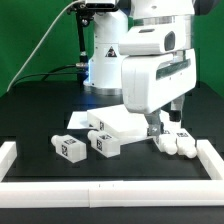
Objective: Assemble one leg
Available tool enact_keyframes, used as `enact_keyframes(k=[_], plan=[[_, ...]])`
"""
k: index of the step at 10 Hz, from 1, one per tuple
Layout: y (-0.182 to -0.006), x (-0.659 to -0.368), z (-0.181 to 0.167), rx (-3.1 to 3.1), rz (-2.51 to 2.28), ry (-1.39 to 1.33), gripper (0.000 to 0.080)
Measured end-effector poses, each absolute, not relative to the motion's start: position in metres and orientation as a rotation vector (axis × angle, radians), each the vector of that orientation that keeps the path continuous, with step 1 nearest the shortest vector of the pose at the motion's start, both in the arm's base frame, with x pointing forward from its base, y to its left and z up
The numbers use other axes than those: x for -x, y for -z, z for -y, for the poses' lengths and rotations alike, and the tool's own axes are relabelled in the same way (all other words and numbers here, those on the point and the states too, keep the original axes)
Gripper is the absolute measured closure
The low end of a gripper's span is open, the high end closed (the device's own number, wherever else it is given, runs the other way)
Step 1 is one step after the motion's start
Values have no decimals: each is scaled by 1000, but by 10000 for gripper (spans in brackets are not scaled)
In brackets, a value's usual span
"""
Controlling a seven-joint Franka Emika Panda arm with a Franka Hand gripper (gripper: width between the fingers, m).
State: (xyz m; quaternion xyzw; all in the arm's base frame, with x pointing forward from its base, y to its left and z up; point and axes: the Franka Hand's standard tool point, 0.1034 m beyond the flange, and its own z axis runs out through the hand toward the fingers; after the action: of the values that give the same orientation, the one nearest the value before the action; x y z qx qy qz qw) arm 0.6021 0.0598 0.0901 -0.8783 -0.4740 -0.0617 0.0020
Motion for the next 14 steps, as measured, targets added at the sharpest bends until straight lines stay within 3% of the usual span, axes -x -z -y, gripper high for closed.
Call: enact_keyframes(k=[8,10,12,13,14], plan=[[-90,-602,-59,2758,1484,193,150],[-85,-585,-38,2803,1413,153,150],[-63,-550,5,2861,1340,104,150],[-56,-545,25,2870,1340,93,150],[-57,-547,23,2881,1319,95,150]])
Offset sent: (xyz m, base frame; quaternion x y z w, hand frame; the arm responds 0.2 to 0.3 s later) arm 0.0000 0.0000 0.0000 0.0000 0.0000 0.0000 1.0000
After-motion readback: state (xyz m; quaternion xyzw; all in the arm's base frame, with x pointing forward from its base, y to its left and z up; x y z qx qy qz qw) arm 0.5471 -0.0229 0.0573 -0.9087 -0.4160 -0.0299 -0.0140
